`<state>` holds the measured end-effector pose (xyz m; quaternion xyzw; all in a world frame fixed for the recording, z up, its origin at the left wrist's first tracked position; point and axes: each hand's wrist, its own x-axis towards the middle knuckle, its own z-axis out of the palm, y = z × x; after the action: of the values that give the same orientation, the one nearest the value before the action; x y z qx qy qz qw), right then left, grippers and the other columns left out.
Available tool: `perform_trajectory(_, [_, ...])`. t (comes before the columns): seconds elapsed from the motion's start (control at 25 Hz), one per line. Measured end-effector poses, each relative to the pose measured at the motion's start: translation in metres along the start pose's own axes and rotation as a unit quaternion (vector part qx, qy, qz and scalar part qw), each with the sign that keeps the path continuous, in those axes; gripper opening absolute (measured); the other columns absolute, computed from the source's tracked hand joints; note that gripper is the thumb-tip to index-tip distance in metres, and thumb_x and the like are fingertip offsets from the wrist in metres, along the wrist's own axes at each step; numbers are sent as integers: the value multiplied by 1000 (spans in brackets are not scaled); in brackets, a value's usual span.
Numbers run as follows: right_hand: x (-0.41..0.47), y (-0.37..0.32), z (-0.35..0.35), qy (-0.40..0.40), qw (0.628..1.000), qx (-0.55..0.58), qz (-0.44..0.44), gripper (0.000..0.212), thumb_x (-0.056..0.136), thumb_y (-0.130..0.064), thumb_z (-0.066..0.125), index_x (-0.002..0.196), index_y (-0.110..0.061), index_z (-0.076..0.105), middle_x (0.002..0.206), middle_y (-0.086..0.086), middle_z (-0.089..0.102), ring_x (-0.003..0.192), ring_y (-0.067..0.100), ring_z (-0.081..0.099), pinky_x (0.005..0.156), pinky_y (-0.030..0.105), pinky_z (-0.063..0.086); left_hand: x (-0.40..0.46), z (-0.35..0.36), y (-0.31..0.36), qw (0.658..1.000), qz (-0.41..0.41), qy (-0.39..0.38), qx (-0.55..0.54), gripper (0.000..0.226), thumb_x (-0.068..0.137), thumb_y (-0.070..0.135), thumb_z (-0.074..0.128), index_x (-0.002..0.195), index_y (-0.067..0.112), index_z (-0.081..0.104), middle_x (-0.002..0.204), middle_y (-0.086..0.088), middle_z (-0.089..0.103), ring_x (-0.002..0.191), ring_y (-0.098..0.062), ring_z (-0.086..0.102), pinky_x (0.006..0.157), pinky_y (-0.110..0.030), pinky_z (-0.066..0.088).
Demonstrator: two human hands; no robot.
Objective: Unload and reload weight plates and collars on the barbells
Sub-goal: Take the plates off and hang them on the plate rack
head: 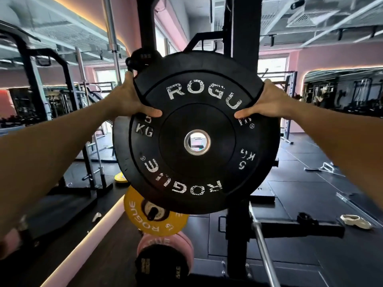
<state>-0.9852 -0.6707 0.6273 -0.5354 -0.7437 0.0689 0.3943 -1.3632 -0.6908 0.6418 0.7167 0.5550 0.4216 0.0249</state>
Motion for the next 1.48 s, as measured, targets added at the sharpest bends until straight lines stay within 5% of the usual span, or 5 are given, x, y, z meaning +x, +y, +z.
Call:
perform_trajectory(0.64, [112, -186, 236, 23, 998, -47, 28, 128, 21, -72, 86, 132, -18, 51, 126, -2, 62, 120, 18, 57, 105, 38, 44, 89, -139, -286, 999, 6, -26, -27, 115, 27, 56, 94, 114, 20, 28, 109, 3, 59, 108, -27, 57, 84, -43, 51])
perform_trajectory(0.84, [155, -176, 267, 10, 998, -47, 45, 133, 20, -74, 87, 133, -15, 50, 127, 2, 62, 122, 23, 56, 106, 41, 44, 133, -114, -332, 999, 1, -34, -41, 108, 31, 54, 92, 112, 21, 29, 101, 4, 57, 100, -25, 56, 72, -37, 49])
perform_trajectory(1.0, [197, -147, 292, 14, 997, -53, 49, 124, 28, -66, 91, 134, -16, 49, 127, 2, 60, 121, 22, 56, 105, 41, 45, 179, -76, -362, 999, 0, -40, -32, 114, 33, 54, 94, 119, 18, 29, 116, -4, 55, 111, -29, 54, 92, -47, 50])
perform_trajectory(1.2, [263, -103, 330, 7, 996, -52, 75, 131, 26, -65, 91, 135, -11, 43, 127, 7, 56, 122, 27, 53, 104, 44, 45, 238, -19, -407, 999, -5, -28, -28, 109, 44, 45, 95, 123, 16, 25, 112, 0, 51, 105, -22, 47, 80, -36, 40])
perform_trajectory(1.48, [338, -42, 383, 0, 996, -39, 83, 125, 25, -63, 92, 131, -14, 49, 124, 2, 61, 118, 23, 58, 103, 41, 46, 302, 38, -457, 999, -7, -35, -32, 112, 45, 39, 96, 129, 10, 27, 119, 1, 49, 119, -25, 50, 95, -42, 44])
